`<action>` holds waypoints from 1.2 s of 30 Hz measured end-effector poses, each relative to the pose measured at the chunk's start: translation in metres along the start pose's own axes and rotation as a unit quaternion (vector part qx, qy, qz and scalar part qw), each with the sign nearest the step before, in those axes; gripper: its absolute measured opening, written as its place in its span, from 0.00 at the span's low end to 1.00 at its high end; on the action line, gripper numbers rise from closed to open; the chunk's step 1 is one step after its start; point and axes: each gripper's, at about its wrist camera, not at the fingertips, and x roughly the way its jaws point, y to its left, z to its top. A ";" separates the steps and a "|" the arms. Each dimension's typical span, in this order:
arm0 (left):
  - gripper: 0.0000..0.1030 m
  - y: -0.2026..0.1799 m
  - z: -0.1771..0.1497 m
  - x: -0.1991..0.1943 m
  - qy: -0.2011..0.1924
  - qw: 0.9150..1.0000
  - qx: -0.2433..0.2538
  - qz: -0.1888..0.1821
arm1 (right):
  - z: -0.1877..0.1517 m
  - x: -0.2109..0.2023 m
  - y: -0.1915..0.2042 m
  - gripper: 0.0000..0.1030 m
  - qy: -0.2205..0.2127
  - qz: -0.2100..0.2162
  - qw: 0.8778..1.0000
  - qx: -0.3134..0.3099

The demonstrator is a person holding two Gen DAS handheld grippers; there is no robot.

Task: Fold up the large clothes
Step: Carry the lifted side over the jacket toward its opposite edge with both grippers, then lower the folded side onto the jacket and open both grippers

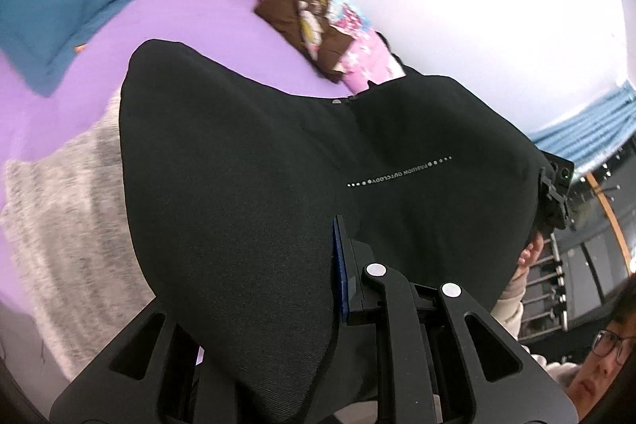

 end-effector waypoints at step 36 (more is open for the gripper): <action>0.16 0.225 -0.114 -0.011 -0.050 0.986 -0.161 0.005 | -0.127 0.050 -0.275 0.19 0.032 -0.062 0.977 0.200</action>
